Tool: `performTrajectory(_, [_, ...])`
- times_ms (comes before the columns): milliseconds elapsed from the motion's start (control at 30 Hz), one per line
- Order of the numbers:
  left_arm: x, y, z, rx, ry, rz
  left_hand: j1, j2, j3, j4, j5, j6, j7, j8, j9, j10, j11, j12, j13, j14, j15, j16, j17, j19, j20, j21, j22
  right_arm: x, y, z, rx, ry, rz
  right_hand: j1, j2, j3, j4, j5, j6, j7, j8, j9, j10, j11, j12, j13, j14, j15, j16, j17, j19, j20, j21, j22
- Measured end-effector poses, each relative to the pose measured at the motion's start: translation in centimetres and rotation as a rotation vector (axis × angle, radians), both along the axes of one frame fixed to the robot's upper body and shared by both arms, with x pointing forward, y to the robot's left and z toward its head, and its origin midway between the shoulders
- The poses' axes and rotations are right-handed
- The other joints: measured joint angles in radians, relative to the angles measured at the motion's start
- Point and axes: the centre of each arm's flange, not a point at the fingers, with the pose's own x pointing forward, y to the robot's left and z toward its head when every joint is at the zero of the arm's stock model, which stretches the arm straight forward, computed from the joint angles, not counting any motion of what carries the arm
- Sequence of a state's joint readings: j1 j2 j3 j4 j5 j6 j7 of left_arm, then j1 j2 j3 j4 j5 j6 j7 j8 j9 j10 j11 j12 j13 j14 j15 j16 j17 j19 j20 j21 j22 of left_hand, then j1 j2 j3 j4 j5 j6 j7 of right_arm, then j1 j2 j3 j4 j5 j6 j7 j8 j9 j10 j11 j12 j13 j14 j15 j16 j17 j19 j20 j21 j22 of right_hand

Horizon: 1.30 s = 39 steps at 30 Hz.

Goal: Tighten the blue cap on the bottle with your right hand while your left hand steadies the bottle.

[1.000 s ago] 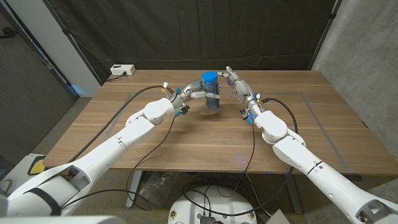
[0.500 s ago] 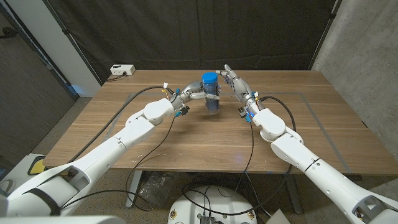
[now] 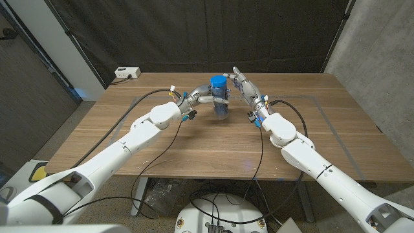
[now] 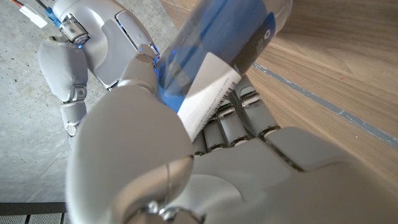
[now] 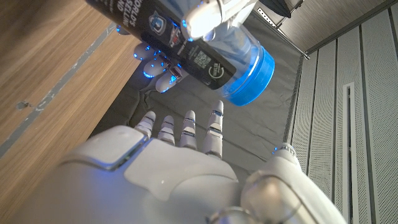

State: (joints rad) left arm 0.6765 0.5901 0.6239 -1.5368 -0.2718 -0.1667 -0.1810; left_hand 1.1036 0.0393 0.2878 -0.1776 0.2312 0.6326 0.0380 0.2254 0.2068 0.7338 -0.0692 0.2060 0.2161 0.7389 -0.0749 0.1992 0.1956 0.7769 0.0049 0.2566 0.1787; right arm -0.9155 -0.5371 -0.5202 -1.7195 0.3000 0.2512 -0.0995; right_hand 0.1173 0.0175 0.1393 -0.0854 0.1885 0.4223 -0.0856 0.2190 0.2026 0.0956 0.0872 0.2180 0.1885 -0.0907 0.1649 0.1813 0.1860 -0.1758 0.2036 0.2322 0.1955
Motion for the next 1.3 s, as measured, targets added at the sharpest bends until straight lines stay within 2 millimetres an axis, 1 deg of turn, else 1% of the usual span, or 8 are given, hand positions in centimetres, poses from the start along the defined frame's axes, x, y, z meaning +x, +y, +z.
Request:
performTrajectory(133, [0.01, -0.01, -0.01, 0.0, 0.001, 0.0, 0.0, 0.0, 0.003, -0.003, 0.0, 0.0, 0.0, 0.0, 0.0, 0.0, 0.0, 0.0, 0.0, 0.0, 0.0, 0.0, 0.0, 0.0, 0.0, -0.003, 0.0, -0.08, 0.07, 0.08, 0.001, -0.002, 0.002, 0.006, 0.006, 0.0, 0.0, 0.0, 0.018, -0.014, 0.004, 0.0, 0.004, 0.003, 0.0, 0.0, 0.0, 0.0, 0.0, 0.0, 0.0, 0.0, 0.0, 0.0])
performTrajectory(200, [0.04, -0.03, 0.01, 0.001, 0.001, 0.001, 0.0, 0.0, 0.003, -0.003, 0.0, 0.0, 0.0, 0.0, 0.0, 0.0, 0.0, 0.0, 0.0, 0.0, 0.0, 0.0, 0.0, 0.0, 0.0, -0.003, 0.0, -0.12, 0.07, 0.1, 0.0, -0.003, 0.002, 0.007, 0.007, 0.0, 0.0, 0.0, 0.023, -0.02, 0.011, 0.0, 0.006, 0.001, 0.004, 0.0, 0.0, 0.0, 0.004, 0.0, 0.0, 0.0, 0.0, 0.0])
performTrajectory(300, [0.07, -0.08, 0.02, 0.0, 0.001, 0.001, 0.0, 0.0, 0.003, -0.003, 0.0, 0.0, 0.0, 0.0, 0.0, 0.0, 0.0, 0.0, 0.0, 0.0, 0.0, 0.0, 0.0, 0.0, 0.0, -0.003, 0.001, -0.14, 0.06, 0.12, 0.0, -0.004, 0.002, 0.012, 0.012, 0.0, 0.0, 0.0, 0.038, -0.02, 0.011, 0.002, 0.007, 0.0, 0.005, 0.0, 0.0, 0.0, 0.004, 0.0, 0.0, 0.0, 0.0, 0.0])
performTrajectory(600, [0.2, -0.12, -0.05, -0.002, 0.006, 0.011, 0.0, 0.0, 0.003, -0.003, 0.0, 0.0, 0.0, 0.0, 0.0, -0.001, 0.002, 0.0, 0.0, 0.0, 0.0, 0.0, 0.0, 0.0, 0.0, -0.001, 0.001, -0.22, -0.01, 0.12, -0.003, -0.004, 0.0, 0.017, 0.017, 0.004, -0.004, 0.0, 0.074, -0.032, 0.029, 0.004, 0.018, 0.0, 0.005, 0.0, 0.011, -0.011, 0.004, 0.0, 0.0, 0.0, 0.0, 0.0])
performTrajectory(767, [0.21, -0.21, -0.04, -0.003, 0.006, 0.012, 0.0, 0.0, 0.007, -0.007, 0.0, 0.0, 0.0, 0.0, 0.0, -0.001, 0.002, 0.0, 0.0, 0.0, 0.0, 0.0, 0.0, 0.0, 0.0, -0.001, 0.001, -0.25, -0.1, 0.12, -0.003, -0.004, -0.003, 0.017, 0.017, 0.004, -0.004, 0.0, 0.102, -0.026, 0.036, 0.004, 0.029, -0.011, 0.012, 0.0, 0.014, -0.014, 0.004, 0.0, 0.0, 0.0, 0.0, 0.0])
performTrajectory(867, [0.2, -0.27, 0.04, -0.003, 0.005, 0.011, 0.0, 0.0, 0.007, -0.007, 0.0, 0.0, 0.0, 0.0, 0.0, -0.001, 0.002, 0.0, 0.0, 0.0, 0.0, 0.0, 0.0, 0.0, 0.0, -0.001, 0.001, -0.28, -0.15, 0.09, -0.004, -0.005, -0.004, 0.017, 0.017, 0.004, -0.004, 0.0, 0.123, -0.031, 0.043, 0.004, 0.031, -0.013, 0.012, 0.0, 0.018, -0.018, 0.004, -0.004, 0.0, 0.0, 0.0, 0.0])
performTrajectory(1000, [0.24, -0.3, 0.09, -0.003, 0.005, 0.011, 0.0, 0.0, 0.007, -0.007, 0.0, 0.0, 0.0, 0.0, 0.0, -0.001, 0.002, 0.0, 0.0, 0.0, 0.0, 0.0, 0.0, 0.0, 0.0, -0.001, 0.0, -0.33, -0.19, 0.11, -0.005, -0.006, -0.005, 0.017, 0.017, 0.004, -0.004, 0.0, 0.155, -0.041, 0.051, 0.004, 0.051, -0.025, 0.017, 0.0, 0.028, -0.028, 0.008, -0.005, 0.0, 0.0, 0.0, 0.0])
performTrajectory(1300, [0.37, -0.32, 0.29, -0.001, 0.002, 0.008, 0.0, 0.0, 0.007, -0.007, 0.0, 0.0, 0.0, 0.0, 0.0, -0.002, 0.002, 0.0, 0.0, 0.0, 0.0, 0.0, 0.0, 0.0, 0.0, -0.003, 0.0, -0.39, -0.22, 0.16, -0.009, -0.007, -0.006, 0.017, 0.017, 0.004, -0.004, 0.0, 0.187, -0.024, 0.055, 0.004, 0.07, -0.031, 0.024, 0.0, 0.035, -0.035, 0.008, -0.002, 0.0, 0.0, 0.0, 0.0])
